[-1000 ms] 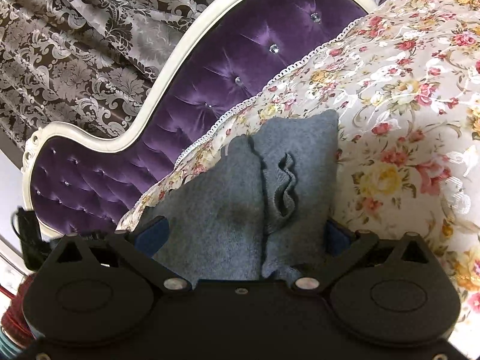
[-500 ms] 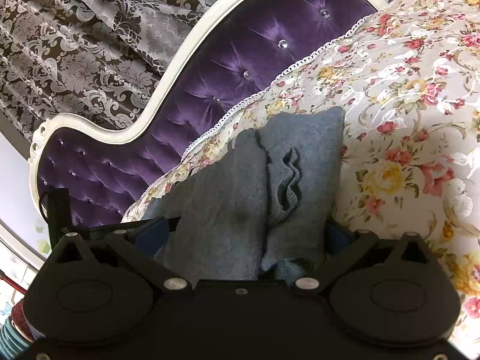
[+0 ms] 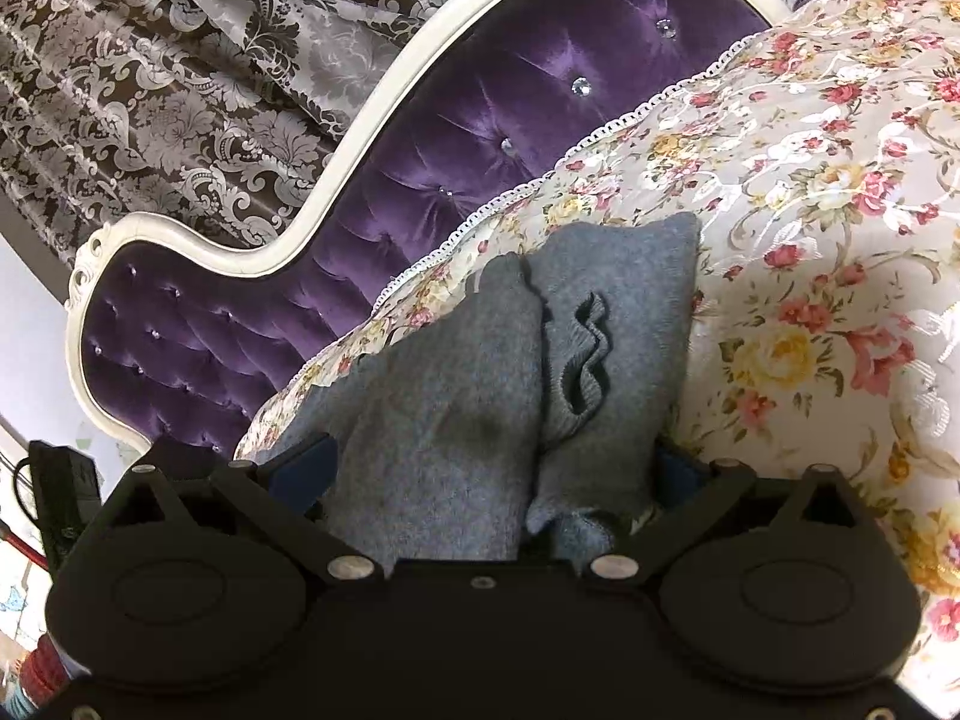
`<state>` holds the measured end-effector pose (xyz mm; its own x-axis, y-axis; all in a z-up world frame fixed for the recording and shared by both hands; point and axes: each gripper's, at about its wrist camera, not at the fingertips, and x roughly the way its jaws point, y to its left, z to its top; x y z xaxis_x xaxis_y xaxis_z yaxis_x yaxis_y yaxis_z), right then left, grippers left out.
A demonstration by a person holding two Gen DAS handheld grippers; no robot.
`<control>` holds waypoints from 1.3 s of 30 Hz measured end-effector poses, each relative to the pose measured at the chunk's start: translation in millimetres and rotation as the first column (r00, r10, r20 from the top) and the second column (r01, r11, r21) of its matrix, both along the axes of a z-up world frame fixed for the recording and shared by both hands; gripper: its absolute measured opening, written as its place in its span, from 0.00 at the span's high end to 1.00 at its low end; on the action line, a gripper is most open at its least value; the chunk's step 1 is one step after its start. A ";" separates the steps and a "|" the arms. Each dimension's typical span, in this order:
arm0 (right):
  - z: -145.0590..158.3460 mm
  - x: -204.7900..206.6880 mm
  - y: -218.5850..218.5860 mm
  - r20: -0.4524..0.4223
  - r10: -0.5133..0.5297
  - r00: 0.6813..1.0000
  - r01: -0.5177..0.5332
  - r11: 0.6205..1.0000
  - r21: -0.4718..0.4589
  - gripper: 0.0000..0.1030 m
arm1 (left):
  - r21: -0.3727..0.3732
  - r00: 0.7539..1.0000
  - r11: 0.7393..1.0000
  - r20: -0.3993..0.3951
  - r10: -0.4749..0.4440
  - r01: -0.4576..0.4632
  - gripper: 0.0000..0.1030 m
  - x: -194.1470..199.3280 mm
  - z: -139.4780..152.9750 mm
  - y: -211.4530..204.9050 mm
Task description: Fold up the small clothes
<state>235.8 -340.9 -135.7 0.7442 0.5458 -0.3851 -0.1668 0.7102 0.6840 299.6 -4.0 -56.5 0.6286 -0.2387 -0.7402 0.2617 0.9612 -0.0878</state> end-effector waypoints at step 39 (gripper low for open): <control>99.9 63.1 291.4 -0.034 0.270 0.962 -0.249 0.820 -0.515 0.74 | -0.162 0.955 0.944 0.031 0.295 -0.286 0.35 -0.5 14.1 199.7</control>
<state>298.8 -49.6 -35.7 0.6229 0.4546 -0.6367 -0.4134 0.8822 0.2255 299.1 195.7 -42.4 0.7260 -0.1483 -0.6715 -0.0181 0.9720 -0.2342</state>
